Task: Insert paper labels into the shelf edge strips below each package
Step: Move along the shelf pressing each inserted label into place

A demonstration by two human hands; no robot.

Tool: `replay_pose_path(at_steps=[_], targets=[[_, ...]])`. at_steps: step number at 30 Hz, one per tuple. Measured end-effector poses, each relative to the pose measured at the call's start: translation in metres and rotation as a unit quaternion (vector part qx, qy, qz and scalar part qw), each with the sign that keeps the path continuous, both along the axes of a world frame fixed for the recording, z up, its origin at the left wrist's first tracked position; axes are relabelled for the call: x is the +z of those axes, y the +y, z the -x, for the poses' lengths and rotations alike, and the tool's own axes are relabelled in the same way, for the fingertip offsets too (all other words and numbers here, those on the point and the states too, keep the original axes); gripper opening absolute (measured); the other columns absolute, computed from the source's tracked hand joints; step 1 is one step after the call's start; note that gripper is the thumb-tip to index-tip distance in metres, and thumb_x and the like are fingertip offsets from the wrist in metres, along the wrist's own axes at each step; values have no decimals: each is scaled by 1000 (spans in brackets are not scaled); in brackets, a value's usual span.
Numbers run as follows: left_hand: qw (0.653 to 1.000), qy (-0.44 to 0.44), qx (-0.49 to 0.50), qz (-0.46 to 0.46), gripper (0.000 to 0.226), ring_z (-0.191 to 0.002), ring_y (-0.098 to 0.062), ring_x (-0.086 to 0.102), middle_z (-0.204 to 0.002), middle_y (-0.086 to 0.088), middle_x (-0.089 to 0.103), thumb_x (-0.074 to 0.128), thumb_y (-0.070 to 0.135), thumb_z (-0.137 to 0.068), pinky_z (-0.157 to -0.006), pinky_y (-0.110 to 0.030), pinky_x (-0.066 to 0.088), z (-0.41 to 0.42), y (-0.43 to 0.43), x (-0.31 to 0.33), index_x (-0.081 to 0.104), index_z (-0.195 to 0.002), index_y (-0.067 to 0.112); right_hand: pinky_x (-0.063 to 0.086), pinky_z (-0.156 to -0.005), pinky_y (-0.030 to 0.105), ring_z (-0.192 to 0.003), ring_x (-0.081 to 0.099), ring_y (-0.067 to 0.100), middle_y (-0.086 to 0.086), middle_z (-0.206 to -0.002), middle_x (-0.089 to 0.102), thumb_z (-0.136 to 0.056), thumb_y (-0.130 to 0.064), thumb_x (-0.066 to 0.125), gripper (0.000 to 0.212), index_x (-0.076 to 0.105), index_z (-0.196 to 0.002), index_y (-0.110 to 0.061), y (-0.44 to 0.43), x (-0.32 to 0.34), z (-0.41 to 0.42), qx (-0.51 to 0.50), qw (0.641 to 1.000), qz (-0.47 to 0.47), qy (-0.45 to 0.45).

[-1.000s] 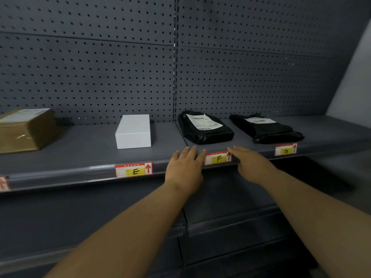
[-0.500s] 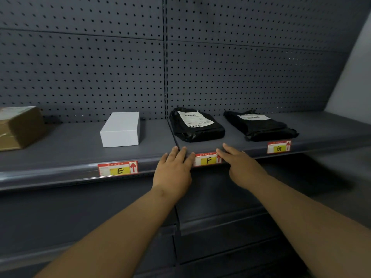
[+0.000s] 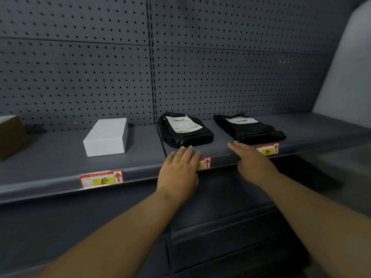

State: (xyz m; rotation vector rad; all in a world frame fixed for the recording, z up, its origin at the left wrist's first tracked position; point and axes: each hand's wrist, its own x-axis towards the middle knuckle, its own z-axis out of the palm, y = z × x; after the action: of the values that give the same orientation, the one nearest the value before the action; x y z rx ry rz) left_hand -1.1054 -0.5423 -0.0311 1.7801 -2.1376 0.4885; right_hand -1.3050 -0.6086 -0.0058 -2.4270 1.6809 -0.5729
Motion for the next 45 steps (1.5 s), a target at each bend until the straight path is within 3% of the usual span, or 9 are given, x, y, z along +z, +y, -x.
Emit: replay_pose_path(at_steps=[5, 10, 19, 28, 37, 45], targets=[[998, 3, -56, -11, 60, -142, -25, 16, -154, -9, 22, 43, 29, -93, -116, -42, 11, 40, -30, 6, 16, -144, 15, 22, -118, 35, -142, 22, 23, 7, -156, 21, -85, 6, 49, 68, 25, -145, -15, -21, 10, 46, -69, 998, 3, 14], [995, 13, -99, -17, 62, -134, -26, 31, -147, -10, 35, 48, 31, -90, -113, -42, 19, 78, -59, 9, 21, -143, 13, 15, -119, 37, -145, 14, 23, 9, -158, 10, -86, 3, 49, 73, 12, -147, -10, -41, 10, 71, -142, 987, -46, 63], [992, 16, -121, -31, 64, -125, -29, 34, -142, -11, 34, 50, 33, -89, -104, -39, 29, 125, -97, 4, 21, -143, 15, 14, -120, 41, -145, 11, 25, 9, -159, 3, -90, -4, 43, 72, 2, -148, -12, -56, -4, 90, -197, 970, -88, 110], [992, 42, -115, -28, 60, -124, -29, 32, -141, -9, 32, 50, 33, -88, -104, -39, 28, 137, -111, -3, 27, -141, 18, 14, -120, 41, -145, 10, 26, 7, -159, 0, -88, 1, 45, 81, -4, -148, -21, -60, -3, 94, -203, 966, -101, 127], [990, 60, -121, -26, 53, -123, -28, 34, -139, -10, 35, 51, 31, -88, -103, -39, 29, 138, -114, -4, 34, -136, 17, 14, -120, 41, -145, 11, 26, 8, -159, 3, -88, -1, 47, 76, 6, -148, -21, -64, -2, 91, -197, 965, -95, 145], [989, 77, -124, -21, 44, -120, -28, 36, -136, -10, 39, 50, 28, -88, -100, -37, 30, 139, -115, -4, 41, -129, 15, 34, -110, 41, -128, 41, 32, 14, -141, 42, -84, -2, 53, 59, 35, -138, -16, -65, 6, 89, -202, 968, -67, 133]])
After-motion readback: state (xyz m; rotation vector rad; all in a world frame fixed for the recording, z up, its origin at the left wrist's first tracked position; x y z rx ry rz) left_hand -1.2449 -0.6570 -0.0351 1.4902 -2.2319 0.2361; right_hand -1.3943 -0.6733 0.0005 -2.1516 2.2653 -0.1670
